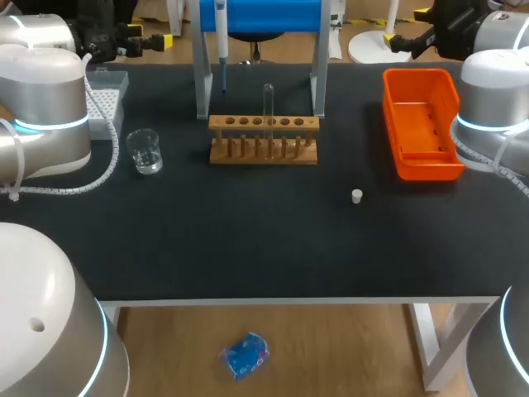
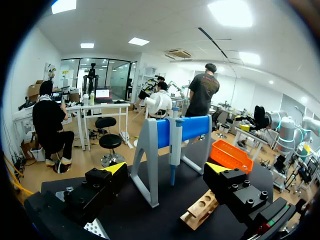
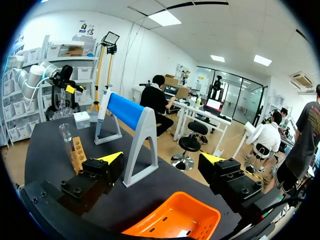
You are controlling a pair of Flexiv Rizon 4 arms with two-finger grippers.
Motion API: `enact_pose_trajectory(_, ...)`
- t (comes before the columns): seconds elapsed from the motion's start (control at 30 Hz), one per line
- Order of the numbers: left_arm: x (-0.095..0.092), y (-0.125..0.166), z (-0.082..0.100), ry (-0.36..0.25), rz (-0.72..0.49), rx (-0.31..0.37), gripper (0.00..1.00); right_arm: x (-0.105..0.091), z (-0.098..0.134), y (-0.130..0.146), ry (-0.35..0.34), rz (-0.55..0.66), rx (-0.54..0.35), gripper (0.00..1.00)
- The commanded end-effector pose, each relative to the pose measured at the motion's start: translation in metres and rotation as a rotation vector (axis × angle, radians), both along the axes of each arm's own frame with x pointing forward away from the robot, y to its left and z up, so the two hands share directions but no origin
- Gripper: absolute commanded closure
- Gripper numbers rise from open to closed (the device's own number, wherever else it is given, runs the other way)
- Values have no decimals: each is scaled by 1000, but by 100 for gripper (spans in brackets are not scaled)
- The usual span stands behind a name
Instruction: Invert the test tube, pick up the pipette, mount the tip to pipette, aspirate from beaker and dispense into the tube, eject the tip, return the pipette, and cap with the stopper.
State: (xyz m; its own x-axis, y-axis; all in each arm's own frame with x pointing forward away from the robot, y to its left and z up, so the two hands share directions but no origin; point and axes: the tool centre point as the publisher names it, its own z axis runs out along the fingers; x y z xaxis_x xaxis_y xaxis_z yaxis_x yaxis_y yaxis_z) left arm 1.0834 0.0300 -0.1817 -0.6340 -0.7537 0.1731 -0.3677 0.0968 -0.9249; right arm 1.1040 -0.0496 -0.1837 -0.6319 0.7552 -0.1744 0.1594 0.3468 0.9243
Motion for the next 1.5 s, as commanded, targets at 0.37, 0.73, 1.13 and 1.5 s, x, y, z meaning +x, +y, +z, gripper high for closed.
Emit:
enact_pose_trajectory(0.37,0,0,0,0,0,-1,0,0,0,-1,1,2,0,0)
enact_pose_trajectory(0.73,0,0,0,0,0,-1,0,-57,37,12,-67,303,200,0)
enact_pose_trajectory(1.13,0,0,0,0,0,-1,0,-116,49,27,-18,708,228,0)
enact_pose_trajectory(1.5,-40,0,2,-32,-196,160,0,-125,38,36,3,730,215,0)
